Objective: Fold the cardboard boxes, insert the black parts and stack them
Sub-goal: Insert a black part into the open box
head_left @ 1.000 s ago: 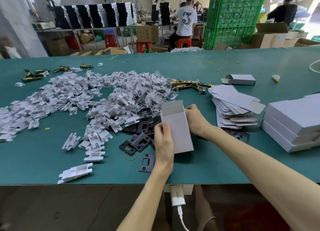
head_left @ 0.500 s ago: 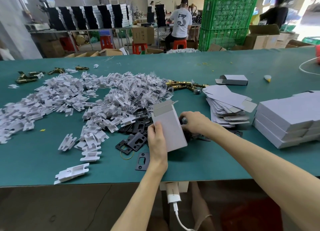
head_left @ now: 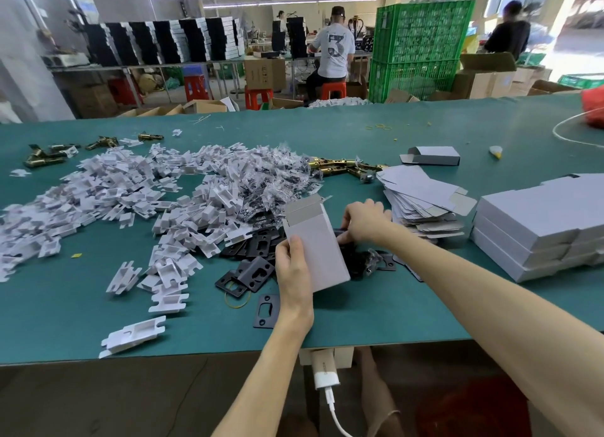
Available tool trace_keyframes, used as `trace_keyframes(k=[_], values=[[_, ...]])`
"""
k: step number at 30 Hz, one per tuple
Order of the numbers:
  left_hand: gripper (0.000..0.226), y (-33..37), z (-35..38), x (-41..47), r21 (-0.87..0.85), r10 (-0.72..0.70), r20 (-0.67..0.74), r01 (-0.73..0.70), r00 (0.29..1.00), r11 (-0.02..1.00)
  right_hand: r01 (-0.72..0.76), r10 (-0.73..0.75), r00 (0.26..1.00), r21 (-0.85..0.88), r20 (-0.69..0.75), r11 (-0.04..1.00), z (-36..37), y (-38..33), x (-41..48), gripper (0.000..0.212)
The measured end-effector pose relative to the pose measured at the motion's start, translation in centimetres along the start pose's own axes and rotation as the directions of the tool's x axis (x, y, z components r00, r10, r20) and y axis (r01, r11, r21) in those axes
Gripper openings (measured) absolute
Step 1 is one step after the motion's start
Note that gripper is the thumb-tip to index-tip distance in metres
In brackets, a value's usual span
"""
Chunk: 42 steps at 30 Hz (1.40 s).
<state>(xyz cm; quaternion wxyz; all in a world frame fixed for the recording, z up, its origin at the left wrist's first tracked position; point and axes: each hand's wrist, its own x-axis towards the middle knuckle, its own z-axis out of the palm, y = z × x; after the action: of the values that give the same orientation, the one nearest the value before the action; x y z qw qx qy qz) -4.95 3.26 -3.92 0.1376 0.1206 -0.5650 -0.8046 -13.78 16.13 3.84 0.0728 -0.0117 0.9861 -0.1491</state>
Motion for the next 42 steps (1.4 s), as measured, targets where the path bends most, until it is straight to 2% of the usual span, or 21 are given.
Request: trace_keyframes(k=[3, 6, 9, 10, 12, 13, 18, 24, 28, 31, 37, 42], values=[[0.025, 0.0, 0.1, -0.1, 0.023, 0.014, 0.005, -0.014, 1.000, 1.000, 0.080, -0.077, 0.989, 0.018, -0.127, 0.997, -0.4, 0.2, -0.2, 0.024], [0.023, 0.3, 0.1, -0.4, 0.011, 0.062, 0.033, -0.062, 0.998, 0.998, 0.132, -0.111, 0.985, 0.163, -0.136, 0.978, -1.4, 0.8, -0.4, 0.022], [0.041, 0.5, 0.2, -0.6, 0.056, 0.128, 0.082, -0.133, 0.988, 0.990, 0.196, -0.137, 0.971, 0.321, -0.199, 0.927, -3.0, 1.2, -1.0, 0.012], [0.046, 0.6, 0.2, -0.6, 0.069, 0.136, 0.102, -0.144, 0.985, 0.987, 0.233, -0.148, 0.958, 0.365, -0.246, 0.901, -3.7, 1.2, -1.3, 0.013], [0.049, 0.6, 0.3, -0.8, 0.082, 0.146, 0.145, -0.159, 0.979, 0.984, 0.319, -0.187, 0.928, 0.429, -0.321, 0.845, -5.3, 0.8, -1.8, 0.029], [0.049, 0.6, 0.3, -0.9, 0.077, 0.152, 0.162, -0.166, 0.975, 0.983, 0.362, -0.215, 0.909, 0.422, -0.356, 0.831, -6.0, 0.6, -2.0, 0.033], [0.047, 0.6, 0.3, -0.8, 0.099, 0.151, 0.191, -0.172, 0.970, 0.980, 0.502, -0.301, 0.795, 0.293, -0.527, 0.814, -8.3, -1.5, -3.1, 0.024], [0.045, 0.3, 0.3, -0.8, 0.145, 0.192, 0.177, -0.218, 0.965, 0.965, 0.532, -0.496, 0.826, 0.078, -0.267, 0.843, -7.3, -3.1, -3.8, 0.020], [0.046, 0.6, 0.3, -0.9, 0.116, 0.173, 0.182, -0.196, 0.968, 0.974, 0.530, -0.522, 0.841, 0.027, -0.139, 0.847, -6.5, -3.1, -4.1, 0.017], [0.045, 0.4, 0.2, -0.8, 0.123, 0.204, 0.201, -0.231, 0.958, 0.965, 0.507, -0.506, 0.862, 0.030, -0.036, 0.861, -5.8, -3.0, -4.4, 0.019], [0.042, 0.3, 0.2, -0.7, 0.102, 0.207, 0.212, -0.233, 0.955, 0.967, 0.470, -0.464, 0.882, -0.075, 0.086, 0.880, -4.9, -2.9, -5.0, 0.030], [0.041, 0.2, 0.1, -0.5, 0.104, 0.214, 0.214, -0.241, 0.953, 0.965, 0.481, -0.476, 0.876, -0.068, 0.075, 0.874, -5.3, -2.5, -5.3, 0.027]])
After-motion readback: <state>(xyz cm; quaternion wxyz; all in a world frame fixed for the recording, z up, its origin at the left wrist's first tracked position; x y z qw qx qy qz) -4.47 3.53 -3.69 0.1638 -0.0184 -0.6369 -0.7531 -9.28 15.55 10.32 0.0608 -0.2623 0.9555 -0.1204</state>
